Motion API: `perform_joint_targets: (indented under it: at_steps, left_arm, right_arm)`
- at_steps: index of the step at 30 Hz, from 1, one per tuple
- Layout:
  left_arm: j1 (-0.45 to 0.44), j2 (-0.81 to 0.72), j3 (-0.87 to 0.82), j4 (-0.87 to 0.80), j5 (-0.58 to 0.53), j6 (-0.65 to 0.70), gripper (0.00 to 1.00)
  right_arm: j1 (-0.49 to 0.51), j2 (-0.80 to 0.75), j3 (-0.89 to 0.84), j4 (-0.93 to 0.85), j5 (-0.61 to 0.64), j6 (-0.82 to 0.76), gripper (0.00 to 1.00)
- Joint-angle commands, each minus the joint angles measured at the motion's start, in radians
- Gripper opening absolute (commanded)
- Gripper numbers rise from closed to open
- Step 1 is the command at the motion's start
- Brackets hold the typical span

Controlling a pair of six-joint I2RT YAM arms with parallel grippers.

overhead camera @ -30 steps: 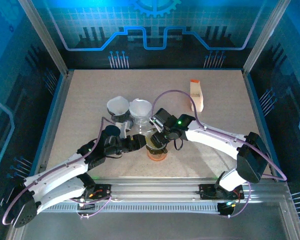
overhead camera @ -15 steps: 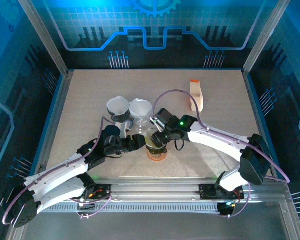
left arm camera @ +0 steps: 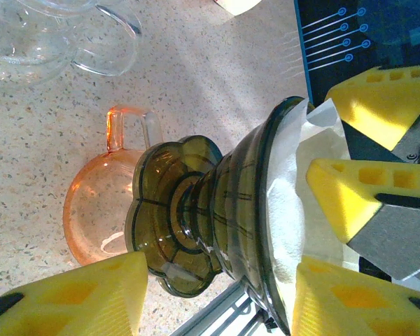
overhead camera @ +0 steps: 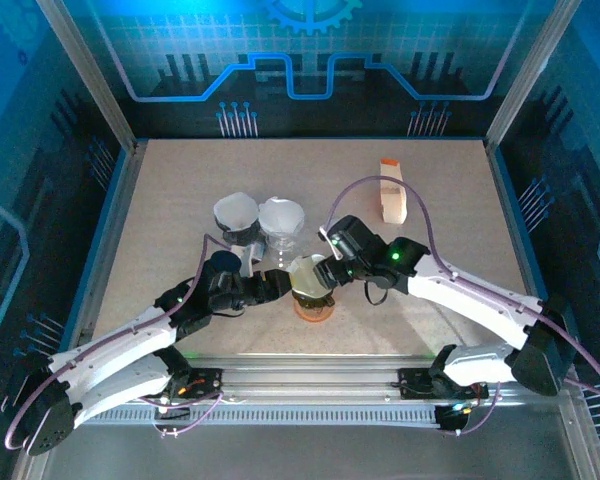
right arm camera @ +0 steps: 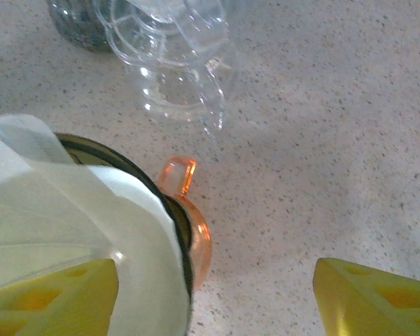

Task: Place the coffee filter in the dripper

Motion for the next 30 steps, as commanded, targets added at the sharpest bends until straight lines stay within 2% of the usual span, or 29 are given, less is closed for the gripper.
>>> perform_joint_targets:
  at_steps: [1,10,15,22,30]
  left_arm:
    - [0.005,-0.001,-0.016,0.011,0.019,0.002,0.54]
    - [0.006,-0.006,-0.016,0.004,0.016,0.002,0.54]
    - [0.005,-0.007,-0.014,0.0,0.016,0.002,0.55]
    - [0.006,-0.008,-0.011,0.0,0.017,0.008,0.55]
    - [0.005,-0.002,-0.011,0.0,0.018,0.008,0.55]
  right_arm:
    - [-0.012,-0.032,-0.03,-0.017,0.03,0.032,0.74]
    - [-0.016,-0.031,-0.035,-0.013,0.039,0.034,0.74]
    - [-0.017,-0.039,-0.006,0.034,-0.031,-0.042,0.74]
    - [-0.048,0.067,0.111,-0.02,-0.142,-0.123,0.74]
    - [-0.051,0.151,0.155,-0.025,-0.106,-0.126,0.72]
